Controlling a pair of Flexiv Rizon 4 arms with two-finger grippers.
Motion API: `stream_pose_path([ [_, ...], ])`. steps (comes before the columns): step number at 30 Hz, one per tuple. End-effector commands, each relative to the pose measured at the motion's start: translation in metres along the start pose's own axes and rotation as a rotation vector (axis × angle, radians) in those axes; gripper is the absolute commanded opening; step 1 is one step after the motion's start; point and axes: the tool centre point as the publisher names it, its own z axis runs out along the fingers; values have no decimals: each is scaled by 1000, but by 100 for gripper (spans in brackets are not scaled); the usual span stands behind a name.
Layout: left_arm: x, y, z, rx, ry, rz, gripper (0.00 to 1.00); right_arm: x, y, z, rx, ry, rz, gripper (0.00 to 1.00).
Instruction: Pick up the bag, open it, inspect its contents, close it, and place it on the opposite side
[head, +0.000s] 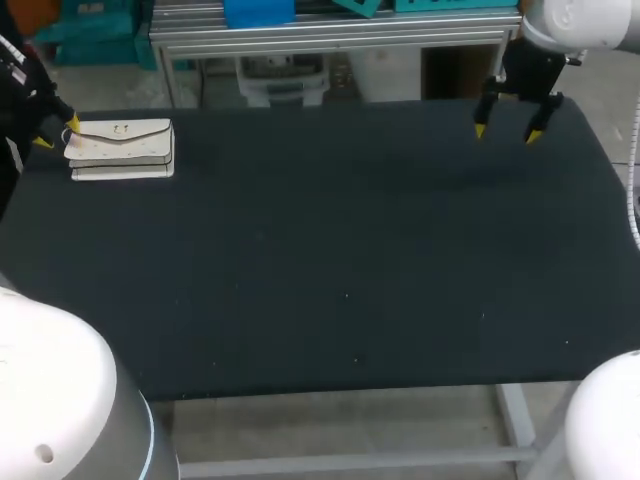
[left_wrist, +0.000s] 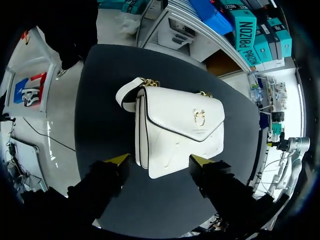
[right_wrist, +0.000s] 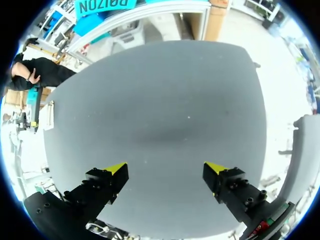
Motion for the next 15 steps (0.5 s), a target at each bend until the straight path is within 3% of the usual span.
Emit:
stream_pose_path([
  [1,25,29,-20,80,-95,9,100,3,-3,-5,-7,3,-1,100],
  [15,65,64,-41,68,-275,71,100,5,-5,-8,2,-4,17,100],
])
